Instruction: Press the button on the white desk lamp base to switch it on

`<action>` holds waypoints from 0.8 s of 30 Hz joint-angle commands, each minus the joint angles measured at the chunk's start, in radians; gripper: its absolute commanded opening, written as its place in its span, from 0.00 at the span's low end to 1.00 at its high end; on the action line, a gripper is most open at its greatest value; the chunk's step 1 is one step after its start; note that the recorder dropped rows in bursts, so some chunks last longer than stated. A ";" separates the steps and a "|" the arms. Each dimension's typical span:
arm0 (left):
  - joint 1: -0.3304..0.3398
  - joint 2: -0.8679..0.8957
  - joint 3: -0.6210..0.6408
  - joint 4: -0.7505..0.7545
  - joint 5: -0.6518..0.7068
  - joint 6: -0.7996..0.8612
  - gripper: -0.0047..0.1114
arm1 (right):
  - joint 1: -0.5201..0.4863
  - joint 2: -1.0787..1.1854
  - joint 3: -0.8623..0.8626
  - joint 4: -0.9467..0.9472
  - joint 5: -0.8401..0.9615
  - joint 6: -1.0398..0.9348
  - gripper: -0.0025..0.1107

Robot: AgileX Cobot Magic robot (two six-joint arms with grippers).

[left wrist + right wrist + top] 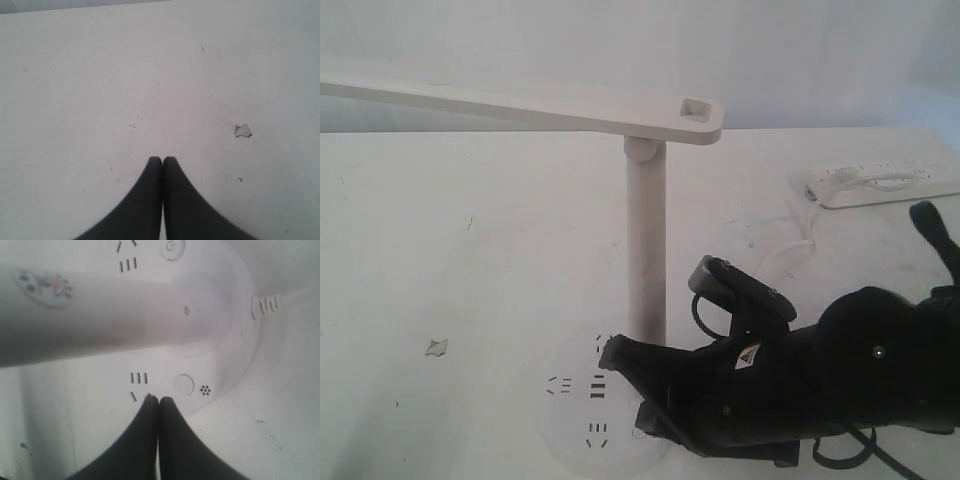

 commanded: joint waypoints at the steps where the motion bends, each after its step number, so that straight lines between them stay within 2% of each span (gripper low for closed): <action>1: -0.008 -0.003 0.002 0.000 0.003 0.002 0.04 | 0.005 0.020 0.003 0.006 -0.017 0.002 0.02; 24: -0.008 -0.003 0.002 0.000 0.006 0.002 0.04 | 0.005 0.055 0.001 0.006 -0.048 0.002 0.02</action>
